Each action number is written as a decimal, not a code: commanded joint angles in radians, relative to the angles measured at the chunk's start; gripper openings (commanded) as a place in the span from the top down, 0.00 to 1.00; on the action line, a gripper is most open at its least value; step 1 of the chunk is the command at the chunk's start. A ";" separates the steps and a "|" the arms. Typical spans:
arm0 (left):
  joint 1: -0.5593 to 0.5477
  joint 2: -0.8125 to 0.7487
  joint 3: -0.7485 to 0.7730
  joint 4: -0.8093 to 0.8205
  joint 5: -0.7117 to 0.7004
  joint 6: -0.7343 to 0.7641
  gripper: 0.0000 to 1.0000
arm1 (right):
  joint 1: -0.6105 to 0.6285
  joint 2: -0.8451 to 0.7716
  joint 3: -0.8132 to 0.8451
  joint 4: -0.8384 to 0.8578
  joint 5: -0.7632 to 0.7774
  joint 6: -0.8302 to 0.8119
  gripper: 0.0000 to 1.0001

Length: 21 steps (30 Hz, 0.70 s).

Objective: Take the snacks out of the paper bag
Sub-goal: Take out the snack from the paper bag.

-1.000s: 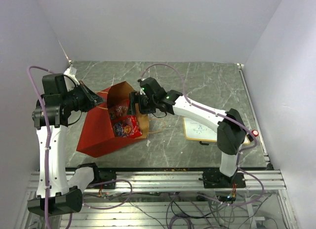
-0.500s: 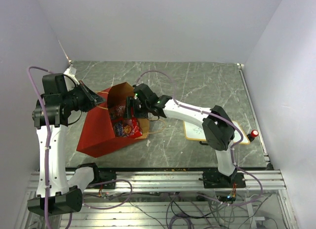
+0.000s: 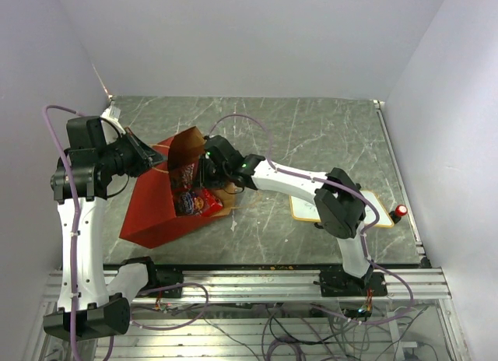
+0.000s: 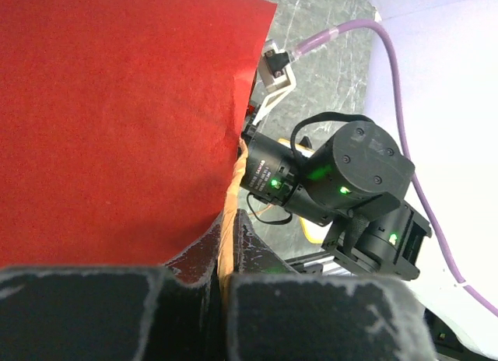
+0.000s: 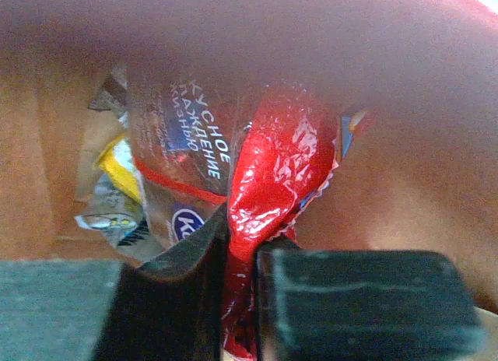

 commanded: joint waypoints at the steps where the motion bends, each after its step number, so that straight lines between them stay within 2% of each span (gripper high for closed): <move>1: 0.006 -0.027 0.026 -0.010 -0.009 0.021 0.93 | 0.007 -0.072 0.069 -0.010 0.034 0.006 0.95; 2: 0.005 -0.031 0.026 -0.009 -0.014 0.021 0.93 | 0.005 -0.074 0.081 -0.017 0.037 0.008 1.00; 14: 0.007 -0.027 0.085 -0.060 -0.143 0.024 0.93 | 0.005 -0.074 0.377 -0.212 0.058 0.035 1.00; 21: 0.007 -0.063 0.023 -0.026 -0.129 -0.007 0.93 | 0.006 -0.182 0.386 -0.211 0.082 0.015 1.00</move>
